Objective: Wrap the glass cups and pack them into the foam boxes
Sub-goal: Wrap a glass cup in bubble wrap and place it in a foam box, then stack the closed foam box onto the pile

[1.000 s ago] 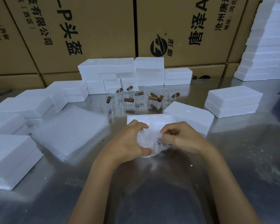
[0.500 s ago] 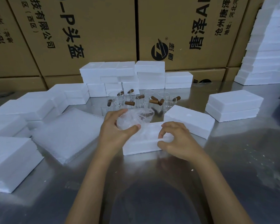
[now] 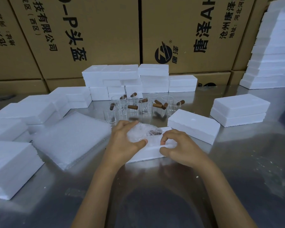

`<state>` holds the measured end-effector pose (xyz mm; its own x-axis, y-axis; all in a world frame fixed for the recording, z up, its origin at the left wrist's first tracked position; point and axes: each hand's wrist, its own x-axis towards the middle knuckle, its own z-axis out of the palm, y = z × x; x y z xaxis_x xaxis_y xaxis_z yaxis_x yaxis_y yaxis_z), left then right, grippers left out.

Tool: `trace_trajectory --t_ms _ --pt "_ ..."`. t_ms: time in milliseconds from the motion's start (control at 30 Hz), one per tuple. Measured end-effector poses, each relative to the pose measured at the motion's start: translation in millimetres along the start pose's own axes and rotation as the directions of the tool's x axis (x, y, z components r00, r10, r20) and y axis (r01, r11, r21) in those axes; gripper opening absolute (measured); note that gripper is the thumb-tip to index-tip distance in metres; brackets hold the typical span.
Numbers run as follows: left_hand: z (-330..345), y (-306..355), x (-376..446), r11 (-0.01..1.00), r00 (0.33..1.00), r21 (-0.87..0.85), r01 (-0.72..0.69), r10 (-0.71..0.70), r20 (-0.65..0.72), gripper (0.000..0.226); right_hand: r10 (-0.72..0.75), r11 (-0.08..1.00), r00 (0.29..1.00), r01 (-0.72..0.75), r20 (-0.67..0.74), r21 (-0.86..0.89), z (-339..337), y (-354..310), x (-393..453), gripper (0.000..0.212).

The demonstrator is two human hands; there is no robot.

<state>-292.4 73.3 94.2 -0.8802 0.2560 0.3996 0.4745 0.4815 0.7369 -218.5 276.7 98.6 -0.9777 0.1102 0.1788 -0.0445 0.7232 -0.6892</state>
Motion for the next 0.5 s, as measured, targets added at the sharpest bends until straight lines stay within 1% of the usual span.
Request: trace_trajectory --t_ms 133,267,367,500 --pt "2.3 -0.2 -0.9 0.999 1.000 0.049 0.012 -0.012 0.003 0.068 0.034 0.999 0.999 -0.033 -0.003 0.011 -0.4 -1.6 -0.6 0.014" --pt "4.9 0.0 -0.5 0.993 1.000 0.114 0.007 -0.004 -0.025 0.068 0.054 0.998 0.999 -0.054 -0.005 0.014 -0.4 -1.4 -1.6 0.012" --pt "7.1 1.1 -1.4 0.985 1.000 0.174 -0.002 0.005 -0.017 0.067 0.064 0.997 0.998 -0.064 -0.004 0.032 -0.1 -2.4 -1.9 0.011" --pt "6.2 0.2 -1.0 0.985 1.000 0.170 0.025 -0.026 0.000 0.068 0.078 0.996 0.997 -0.078 0.001 0.046 -1.2 -3.2 -2.1 0.012"
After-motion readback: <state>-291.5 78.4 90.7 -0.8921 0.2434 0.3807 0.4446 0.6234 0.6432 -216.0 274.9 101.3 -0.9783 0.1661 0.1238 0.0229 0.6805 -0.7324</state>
